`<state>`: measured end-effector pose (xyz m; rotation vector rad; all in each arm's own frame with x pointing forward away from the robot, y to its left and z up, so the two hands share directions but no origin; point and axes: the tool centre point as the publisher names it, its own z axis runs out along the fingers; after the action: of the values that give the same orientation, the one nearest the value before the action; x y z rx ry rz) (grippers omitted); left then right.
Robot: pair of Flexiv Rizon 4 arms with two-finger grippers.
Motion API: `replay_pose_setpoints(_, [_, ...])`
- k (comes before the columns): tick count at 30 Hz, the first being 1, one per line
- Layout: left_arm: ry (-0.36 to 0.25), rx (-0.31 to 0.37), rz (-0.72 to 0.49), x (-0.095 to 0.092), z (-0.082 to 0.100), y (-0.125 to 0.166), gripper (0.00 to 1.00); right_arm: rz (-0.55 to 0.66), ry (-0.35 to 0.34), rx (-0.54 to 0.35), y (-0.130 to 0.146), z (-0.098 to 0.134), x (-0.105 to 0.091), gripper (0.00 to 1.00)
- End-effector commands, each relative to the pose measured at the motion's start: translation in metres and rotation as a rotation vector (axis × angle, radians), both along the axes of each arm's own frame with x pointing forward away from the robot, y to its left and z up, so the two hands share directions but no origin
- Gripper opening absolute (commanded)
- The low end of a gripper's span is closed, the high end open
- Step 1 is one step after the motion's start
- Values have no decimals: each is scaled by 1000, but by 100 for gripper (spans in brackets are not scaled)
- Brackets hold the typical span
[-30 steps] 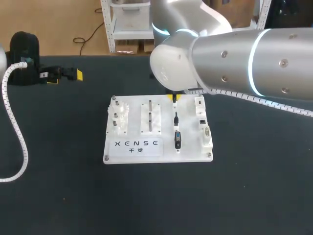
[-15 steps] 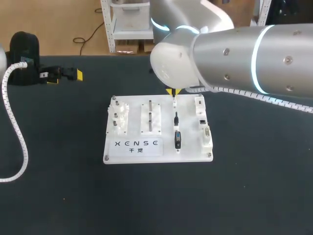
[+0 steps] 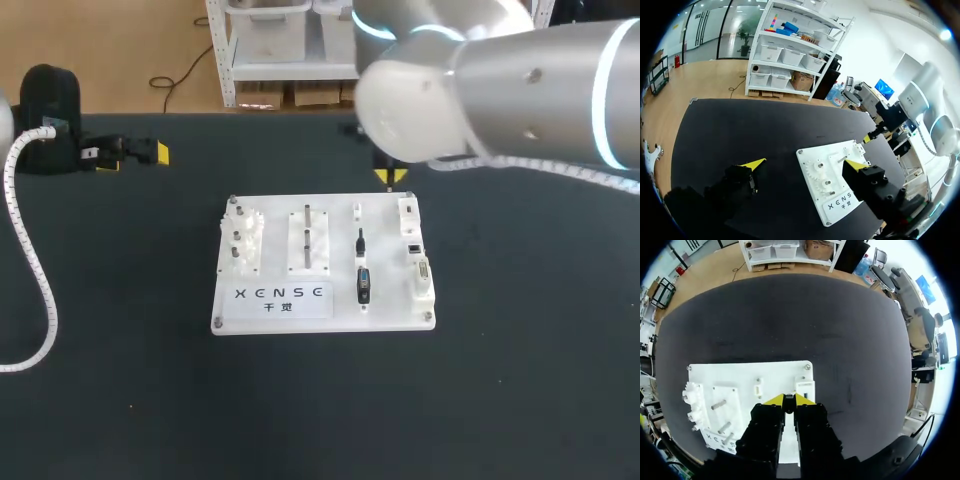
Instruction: Insert the USB connector, Ethernet cable, and multi-pin plug into their matching sockets one by one.
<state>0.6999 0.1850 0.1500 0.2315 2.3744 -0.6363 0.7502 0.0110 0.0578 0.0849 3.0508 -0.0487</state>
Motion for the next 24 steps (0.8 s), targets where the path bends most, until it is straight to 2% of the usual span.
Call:
replay_pose_setpoints(1, [0, 0, 0, 0, 0, 0, 100, 5, -60, 17, -21, -6, -17, 0])
replay_pose_setpoints(6, [0, 0, 0, 0, 0, 0, 100, 28, -62, -1, -30, -17, -20, 0])
replay_pose_setpoints(12, [0, 0, 0, 0, 0, 0, 100, 39, -51, -17, -31, -28, -13, 0])
replay_pose_setpoints(24, [0, 0, 0, 0, 0, 0, 100, 41, -45, -11, -28, -28, -10, 0])
